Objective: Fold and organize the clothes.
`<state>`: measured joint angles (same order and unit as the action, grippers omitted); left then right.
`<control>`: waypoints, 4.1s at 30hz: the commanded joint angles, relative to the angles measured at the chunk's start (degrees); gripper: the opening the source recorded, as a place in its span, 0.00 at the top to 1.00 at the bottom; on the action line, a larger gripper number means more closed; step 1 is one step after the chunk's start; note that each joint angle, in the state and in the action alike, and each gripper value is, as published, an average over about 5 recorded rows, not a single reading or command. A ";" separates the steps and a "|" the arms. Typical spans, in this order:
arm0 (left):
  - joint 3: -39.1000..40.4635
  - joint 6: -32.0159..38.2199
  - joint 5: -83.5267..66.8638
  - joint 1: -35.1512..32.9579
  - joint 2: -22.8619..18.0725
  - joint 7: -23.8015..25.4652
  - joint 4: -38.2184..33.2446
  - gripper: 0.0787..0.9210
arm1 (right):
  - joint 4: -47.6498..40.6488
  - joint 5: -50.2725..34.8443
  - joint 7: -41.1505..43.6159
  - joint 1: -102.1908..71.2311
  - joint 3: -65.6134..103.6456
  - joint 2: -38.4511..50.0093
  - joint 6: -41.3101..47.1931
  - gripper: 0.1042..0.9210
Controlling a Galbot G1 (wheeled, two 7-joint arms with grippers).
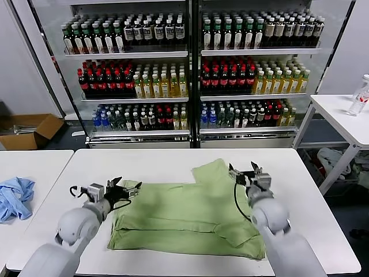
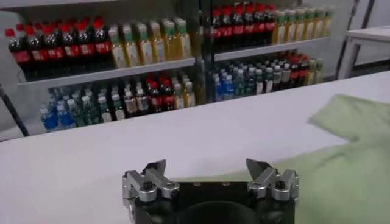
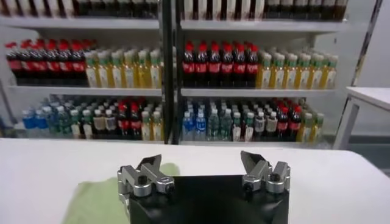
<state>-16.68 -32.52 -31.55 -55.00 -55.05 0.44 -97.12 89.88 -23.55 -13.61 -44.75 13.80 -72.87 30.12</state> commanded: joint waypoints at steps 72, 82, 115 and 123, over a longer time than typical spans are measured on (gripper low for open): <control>-11.82 5.74 -8.56 -17.00 7.31 8.25 -7.39 1.00 | 35.63 -5.41 -0.79 -30.14 7.92 7.01 2.97 1.00; -13.65 5.20 -8.12 -19.99 7.70 10.92 -7.98 1.00 | 40.40 -3.37 -1.11 -40.45 11.60 6.23 2.96 1.00; -13.84 5.19 2.57 -31.85 -1.84 -8.61 -21.83 0.53 | 49.13 7.89 -0.62 -51.18 13.60 4.84 1.49 0.49; -11.68 4.78 0.42 -33.30 -9.02 -17.00 -21.11 0.27 | 47.76 8.44 -0.48 -50.25 11.79 4.27 0.29 0.23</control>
<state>-29.93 -28.37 -30.30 -85.23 -57.36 -5.04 -115.90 136.19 -16.76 -14.17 -94.34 25.87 -68.34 30.98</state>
